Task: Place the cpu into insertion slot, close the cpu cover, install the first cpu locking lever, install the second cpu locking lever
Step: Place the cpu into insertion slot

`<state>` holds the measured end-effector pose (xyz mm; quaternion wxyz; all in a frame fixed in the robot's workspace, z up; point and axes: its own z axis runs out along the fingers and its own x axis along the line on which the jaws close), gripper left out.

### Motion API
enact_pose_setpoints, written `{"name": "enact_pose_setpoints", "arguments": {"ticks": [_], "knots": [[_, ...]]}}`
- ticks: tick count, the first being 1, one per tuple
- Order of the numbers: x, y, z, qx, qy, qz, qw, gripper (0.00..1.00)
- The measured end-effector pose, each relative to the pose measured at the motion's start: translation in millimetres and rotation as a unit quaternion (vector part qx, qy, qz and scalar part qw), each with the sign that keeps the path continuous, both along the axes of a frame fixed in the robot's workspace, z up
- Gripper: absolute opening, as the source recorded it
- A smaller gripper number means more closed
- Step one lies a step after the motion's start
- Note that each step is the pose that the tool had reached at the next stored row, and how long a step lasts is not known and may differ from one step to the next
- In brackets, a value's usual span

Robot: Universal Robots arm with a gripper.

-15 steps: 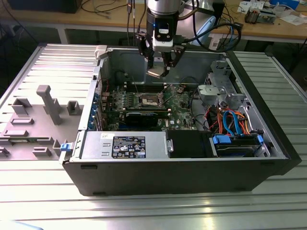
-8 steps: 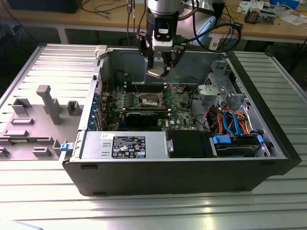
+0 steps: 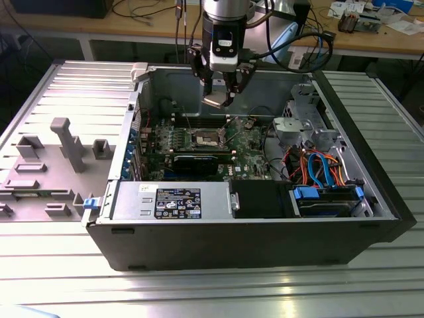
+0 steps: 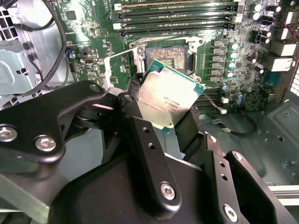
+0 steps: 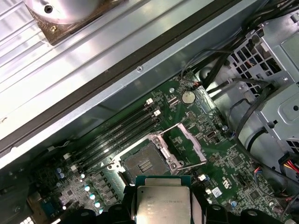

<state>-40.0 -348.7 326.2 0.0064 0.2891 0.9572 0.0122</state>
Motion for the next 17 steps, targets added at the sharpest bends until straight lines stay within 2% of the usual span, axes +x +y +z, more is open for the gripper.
{"name": "enact_pose_setpoints", "arguments": {"ticks": [17], "knots": [[0.0,0.0,-0.4,-0.0003,0.0,-0.021,0.99978,0.55]]}}
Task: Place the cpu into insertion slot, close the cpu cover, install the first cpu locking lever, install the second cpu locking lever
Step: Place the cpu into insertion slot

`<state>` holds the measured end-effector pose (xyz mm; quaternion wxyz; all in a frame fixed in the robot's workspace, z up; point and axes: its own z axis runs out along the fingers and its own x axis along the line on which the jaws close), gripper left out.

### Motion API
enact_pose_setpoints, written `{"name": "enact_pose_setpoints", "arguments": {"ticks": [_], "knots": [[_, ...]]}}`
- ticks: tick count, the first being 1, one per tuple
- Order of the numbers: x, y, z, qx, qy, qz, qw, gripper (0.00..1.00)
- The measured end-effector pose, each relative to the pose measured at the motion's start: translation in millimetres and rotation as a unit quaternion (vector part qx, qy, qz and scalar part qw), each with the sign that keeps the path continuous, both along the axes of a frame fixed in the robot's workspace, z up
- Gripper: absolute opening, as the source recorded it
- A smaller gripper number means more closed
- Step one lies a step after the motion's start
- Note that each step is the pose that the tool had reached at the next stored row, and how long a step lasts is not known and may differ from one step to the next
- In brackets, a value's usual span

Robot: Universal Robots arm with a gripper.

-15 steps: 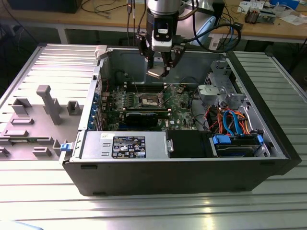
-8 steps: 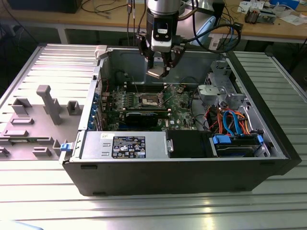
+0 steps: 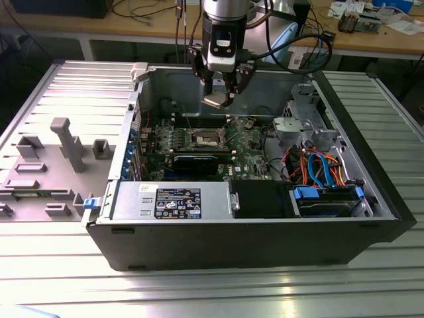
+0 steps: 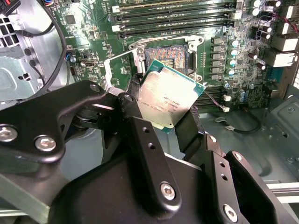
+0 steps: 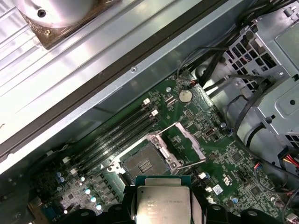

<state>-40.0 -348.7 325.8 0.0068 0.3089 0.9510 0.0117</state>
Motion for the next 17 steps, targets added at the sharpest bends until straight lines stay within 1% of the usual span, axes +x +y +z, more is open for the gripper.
{"name": "enact_pose_setpoints", "arguments": {"ticks": [17], "knots": [[0.0,0.0,-0.5,-0.0002,0.0,-0.017,0.99985,0.55]]}}
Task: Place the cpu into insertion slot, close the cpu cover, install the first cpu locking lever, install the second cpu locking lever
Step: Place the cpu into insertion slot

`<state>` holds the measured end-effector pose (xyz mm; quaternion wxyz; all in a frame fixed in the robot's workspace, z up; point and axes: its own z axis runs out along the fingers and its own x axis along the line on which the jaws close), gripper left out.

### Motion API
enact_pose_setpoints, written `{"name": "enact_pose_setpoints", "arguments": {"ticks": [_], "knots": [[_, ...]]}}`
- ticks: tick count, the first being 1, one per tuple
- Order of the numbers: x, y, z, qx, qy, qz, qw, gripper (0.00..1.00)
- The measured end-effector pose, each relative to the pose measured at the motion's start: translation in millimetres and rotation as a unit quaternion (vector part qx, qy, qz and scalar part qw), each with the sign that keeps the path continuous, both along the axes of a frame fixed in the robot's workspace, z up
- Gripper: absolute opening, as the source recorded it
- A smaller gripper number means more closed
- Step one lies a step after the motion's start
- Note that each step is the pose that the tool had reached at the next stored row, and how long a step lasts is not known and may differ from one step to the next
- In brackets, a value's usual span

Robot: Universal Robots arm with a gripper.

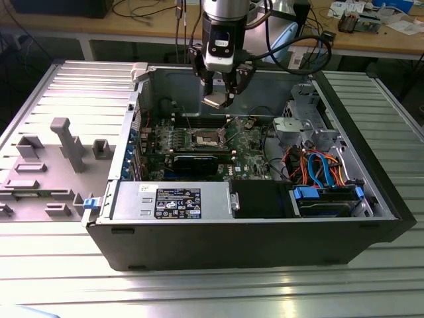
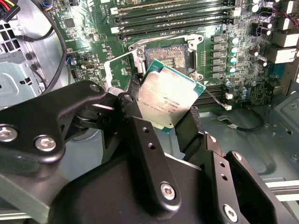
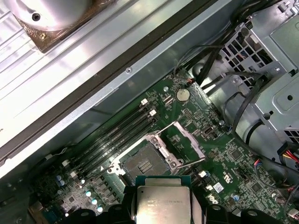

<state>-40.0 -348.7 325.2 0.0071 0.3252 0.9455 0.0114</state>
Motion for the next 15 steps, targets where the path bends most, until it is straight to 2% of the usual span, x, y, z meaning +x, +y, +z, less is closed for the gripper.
{"name": "enact_pose_setpoints", "arguments": {"ticks": [15], "knots": [[0.0,0.0,-0.4,-0.0006,0.0,-0.014,0.99991,0.55]]}}
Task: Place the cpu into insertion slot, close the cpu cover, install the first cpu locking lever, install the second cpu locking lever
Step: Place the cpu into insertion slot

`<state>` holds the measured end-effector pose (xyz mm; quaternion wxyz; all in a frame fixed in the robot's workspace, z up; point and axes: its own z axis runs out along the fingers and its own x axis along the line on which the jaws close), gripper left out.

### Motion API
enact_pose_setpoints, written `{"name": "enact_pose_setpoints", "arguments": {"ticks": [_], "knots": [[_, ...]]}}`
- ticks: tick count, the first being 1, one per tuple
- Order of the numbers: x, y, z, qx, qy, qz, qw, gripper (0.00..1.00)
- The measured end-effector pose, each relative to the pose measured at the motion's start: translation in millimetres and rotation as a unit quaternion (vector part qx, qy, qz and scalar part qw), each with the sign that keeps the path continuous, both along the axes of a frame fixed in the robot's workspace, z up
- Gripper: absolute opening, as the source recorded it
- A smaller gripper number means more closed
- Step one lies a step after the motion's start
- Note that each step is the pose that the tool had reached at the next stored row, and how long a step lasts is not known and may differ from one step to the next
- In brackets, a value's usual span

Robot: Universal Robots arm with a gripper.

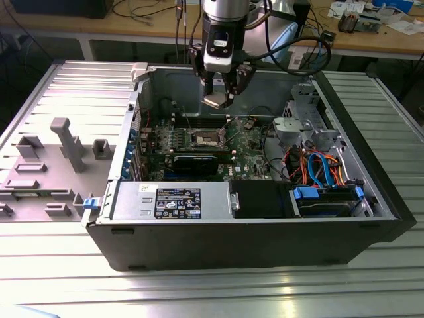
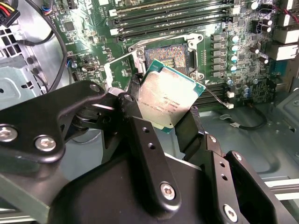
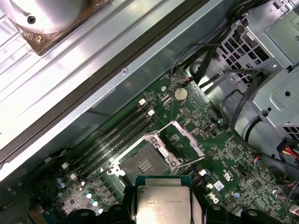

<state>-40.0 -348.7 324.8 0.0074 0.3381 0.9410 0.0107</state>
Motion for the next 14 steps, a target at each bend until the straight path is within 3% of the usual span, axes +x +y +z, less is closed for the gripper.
{"name": "enact_pose_setpoints", "arguments": {"ticks": [14], "knots": [[0.0,0.0,-0.5,-0.0009,0.0,-0.016,0.99987,0.55]]}}
